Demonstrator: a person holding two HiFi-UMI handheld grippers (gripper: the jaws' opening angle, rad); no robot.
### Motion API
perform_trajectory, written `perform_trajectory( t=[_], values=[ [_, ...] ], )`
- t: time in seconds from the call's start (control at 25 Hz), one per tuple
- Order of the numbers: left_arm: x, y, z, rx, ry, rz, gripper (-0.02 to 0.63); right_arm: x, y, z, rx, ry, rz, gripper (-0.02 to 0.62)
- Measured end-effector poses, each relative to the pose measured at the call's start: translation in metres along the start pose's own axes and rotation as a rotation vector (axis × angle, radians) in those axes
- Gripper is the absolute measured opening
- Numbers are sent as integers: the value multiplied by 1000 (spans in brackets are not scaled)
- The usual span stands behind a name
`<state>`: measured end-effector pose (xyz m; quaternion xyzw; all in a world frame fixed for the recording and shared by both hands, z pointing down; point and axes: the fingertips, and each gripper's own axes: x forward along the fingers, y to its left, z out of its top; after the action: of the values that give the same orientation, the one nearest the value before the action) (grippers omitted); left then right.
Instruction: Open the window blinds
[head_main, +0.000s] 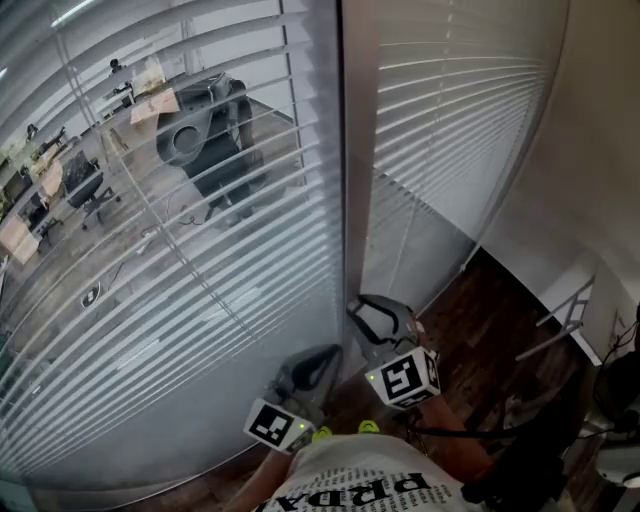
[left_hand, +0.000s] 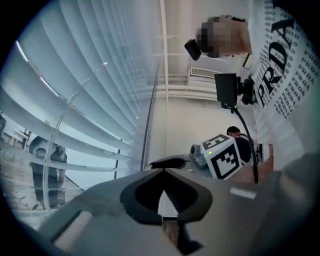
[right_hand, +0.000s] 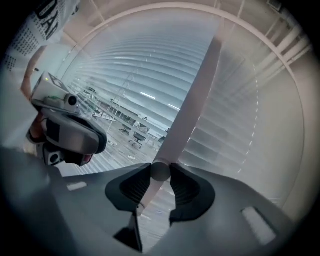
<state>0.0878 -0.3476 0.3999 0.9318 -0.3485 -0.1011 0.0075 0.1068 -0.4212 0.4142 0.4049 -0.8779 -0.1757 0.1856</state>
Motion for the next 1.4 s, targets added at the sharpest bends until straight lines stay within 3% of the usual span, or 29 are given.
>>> perform_trajectory(
  t=[0.24, 0.76, 1.24, 1.4],
  values=[
    [-1, -1, -1, -2, 5, 3, -8, -1, -1, 0, 38, -18, -2, 132],
    [-2, 2, 2, -3, 4, 7, -8, 1, -4, 2, 245, -63, 27, 133],
    [-3, 2, 4, -12, 1, 3, -8, -1, -1, 2, 199, -37, 36, 124],
    [-6, 5, -4, 24, 31, -15, -8, -1, -1, 2, 192, -29, 28, 123]
  ],
)
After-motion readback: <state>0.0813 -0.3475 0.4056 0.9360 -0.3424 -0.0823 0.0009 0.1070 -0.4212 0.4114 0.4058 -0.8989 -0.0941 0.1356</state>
